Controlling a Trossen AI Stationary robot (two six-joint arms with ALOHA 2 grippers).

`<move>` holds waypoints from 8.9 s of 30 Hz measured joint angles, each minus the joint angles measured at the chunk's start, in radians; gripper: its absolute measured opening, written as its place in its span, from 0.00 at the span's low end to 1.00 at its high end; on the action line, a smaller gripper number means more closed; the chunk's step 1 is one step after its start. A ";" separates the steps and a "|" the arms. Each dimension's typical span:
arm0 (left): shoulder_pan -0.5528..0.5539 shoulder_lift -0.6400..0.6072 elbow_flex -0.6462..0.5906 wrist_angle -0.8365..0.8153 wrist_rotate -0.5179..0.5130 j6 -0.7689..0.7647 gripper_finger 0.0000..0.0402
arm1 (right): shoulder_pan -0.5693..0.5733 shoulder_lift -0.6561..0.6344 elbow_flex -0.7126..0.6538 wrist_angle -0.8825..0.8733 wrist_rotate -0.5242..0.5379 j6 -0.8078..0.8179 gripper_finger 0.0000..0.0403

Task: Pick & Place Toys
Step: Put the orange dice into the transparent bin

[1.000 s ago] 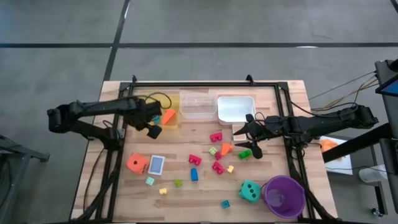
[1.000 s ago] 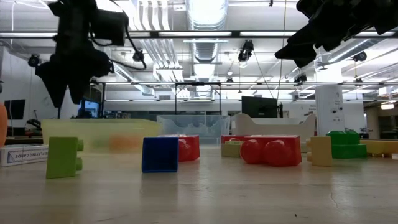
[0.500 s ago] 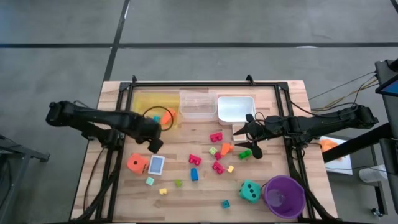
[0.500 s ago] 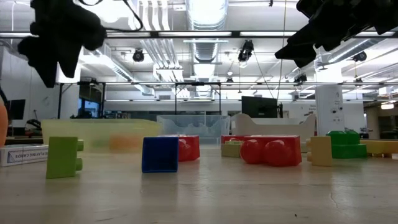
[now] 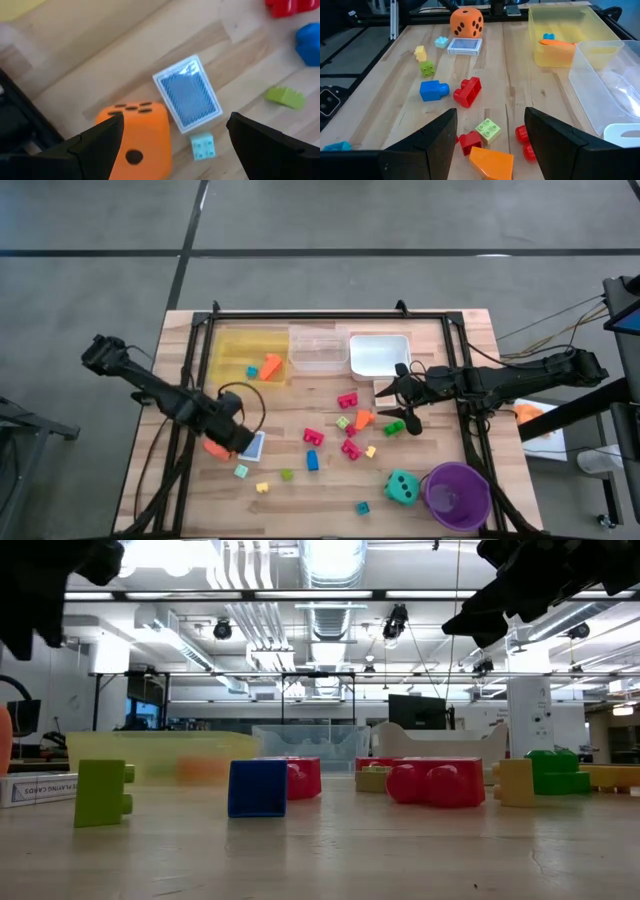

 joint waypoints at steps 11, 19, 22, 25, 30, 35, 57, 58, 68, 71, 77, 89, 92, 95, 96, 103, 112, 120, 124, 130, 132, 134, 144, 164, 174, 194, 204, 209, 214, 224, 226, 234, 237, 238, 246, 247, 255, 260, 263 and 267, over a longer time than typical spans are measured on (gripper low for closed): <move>-0.115 0.225 0.196 -0.245 0.021 -0.085 0.88 | 0.000 0.000 0.000 0.000 0.000 0.003 0.57; -0.128 0.379 0.321 -0.286 0.025 -0.055 0.88 | 0.000 0.000 0.000 0.000 0.000 0.003 0.57; -0.128 0.403 0.318 -0.286 0.052 -0.064 0.88 | 0.000 0.000 0.000 0.001 -0.001 0.003 0.57; -0.128 0.414 0.305 -0.290 0.070 -0.065 0.88 | 0.000 0.000 0.000 0.001 -0.001 0.003 0.57; -0.128 0.417 0.298 -0.292 0.077 -0.067 0.88 | 0.000 0.000 0.000 0.001 -0.001 0.003 0.57; -0.127 0.413 0.298 -0.291 0.077 -0.075 0.88 | 0.000 0.000 0.000 0.001 -0.001 0.003 0.57; -0.126 0.413 0.298 -0.285 -0.053 -0.066 0.88 | 0.000 0.000 0.000 0.001 -0.001 0.079 0.57; -0.126 0.413 0.298 -0.285 -0.055 -0.065 0.88 | 0.000 0.000 0.000 0.001 -0.001 0.079 0.57; -0.129 0.413 0.298 -0.199 0.020 0.039 0.88 | 0.000 0.000 0.000 0.001 -0.001 0.080 0.57; -0.126 0.413 0.298 -0.199 0.029 0.042 0.88 | 0.000 0.000 0.000 0.001 0.000 0.081 0.57; -0.126 0.413 0.298 -0.199 0.038 0.044 0.88 | 0.000 0.000 0.000 0.001 0.000 0.081 0.57; -0.127 0.413 0.298 -0.267 0.059 0.026 0.88 | 0.000 0.000 0.000 0.001 0.000 0.081 0.57; -0.127 0.413 0.297 -0.244 0.068 0.010 0.88 | 0.000 0.000 0.000 0.001 0.000 0.081 0.57; -0.127 0.414 0.297 -0.219 0.074 -0.016 0.88 | 0.000 0.000 0.000 0.001 0.000 0.081 0.57; -0.127 0.414 0.297 -0.221 0.084 -0.030 0.88 | 0.000 0.000 0.000 0.001 0.000 0.081 0.57; -0.127 0.418 0.229 -0.244 0.173 -0.135 0.88 | 0.000 0.000 0.001 0.002 0.000 0.081 0.57; -0.127 0.417 0.128 -0.183 0.216 -0.091 0.88 | 0.000 0.000 0.001 0.005 0.000 0.081 0.57; -0.127 0.417 0.070 -0.102 0.216 -0.066 0.88 | 0.000 0.000 0.001 0.010 0.000 0.081 0.57; -0.127 0.415 0.046 -0.106 0.221 -0.073 0.88 | 0.000 0.000 0.001 0.010 0.000 0.081 0.57; -0.127 0.415 0.027 -0.109 0.223 -0.086 0.88 | 0.000 0.000 0.001 0.012 0.000 0.081 0.57; -0.127 0.415 0.022 -0.113 0.220 -0.093 0.88 | 0.000 0.000 0.001 0.013 0.000 0.081 0.57; -0.127 0.415 0.014 -0.110 0.217 -0.102 0.88 | 0.000 0.000 0.001 0.013 0.000 0.081 0.57; -0.127 0.413 -0.006 -0.097 0.200 -0.146 0.88 | 0.000 0.000 0.001 0.026 0.000 0.081 0.57; -0.098 0.409 -0.048 -0.060 0.222 -0.168 0.88 | 0.000 0.000 0.001 0.031 0.000 0.081 0.57; -0.095 0.409 -0.048 -0.067 0.193 -0.143 0.73 | 0.000 0.000 0.001 0.031 0.000 0.081 0.57; -0.095 0.409 -0.053 -0.071 0.194 -0.063 0.57 | 0.000 0.000 0.001 0.031 0.000 0.081 0.57; -0.095 0.398 -0.003 -0.112 0.156 -0.027 0.53 | 0.000 0.000 0.001 0.031 0.000 0.081 0.57; -0.094 0.375 0.012 -0.093 0.130 -0.025 0.52 | 0.000 0.000 0.001 0.033 0.000 0.081 0.57; -0.094 0.362 0.014 -0.073 0.132 -0.025 0.52 | 0.000 0.000 0.001 0.035 0.000 0.081 0.57; -0.094 0.352 0.035 -0.056 0.103 -0.030 0.51 | 0.000 0.000 0.001 0.035 0.000 0.081 0.57; -0.094 0.347 0.044 -0.064 0.087 -0.027 0.51 | 0.000 0.000 0.001 0.036 0.000 0.081 0.57; -0.097 0.311 0.100 -0.179 0.026 -0.056 0.50 | 0.000 0.000 0.001 0.036 0.000 0.081 0.57; -0.096 0.293 0.124 -0.191 -0.026 -0.058 0.50 | 0.000 0.000 0.001 0.036 0.000 0.081 0.57; -0.094 0.286 0.132 -0.194 -0.046 -0.058 0.50 | 0.000 0.000 0.001 0.036 0.000 0.081 0.57; -0.057 0.242 0.157 -0.198 -0.152 -0.010 0.48 | 0.000 0.000 0.001 0.037 0.000 0.081 0.57; -0.050 0.243 0.157 -0.195 -0.158 0.005 0.48 | 0.000 0.000 0.001 0.037 0.000 0.081 0.57; 0.028 0.246 0.157 -0.144 -0.229 0.105 0.47 | 0.000 0.000 0.000 0.038 0.000 0.081 0.57; 0.097 0.246 0.157 -0.056 -0.274 0.233 0.47 | 0.000 0.000 0.000 0.038 0.000 0.081 0.57; 0.140 0.246 0.157 0.003 -0.294 0.320 0.46 | 0.000 0.000 0.000 0.038 0.000 0.078 0.57; 0.194 0.246 0.157 0.071 -0.308 0.412 0.46 | 0.000 0.000 0.000 0.038 0.000 0.078 0.57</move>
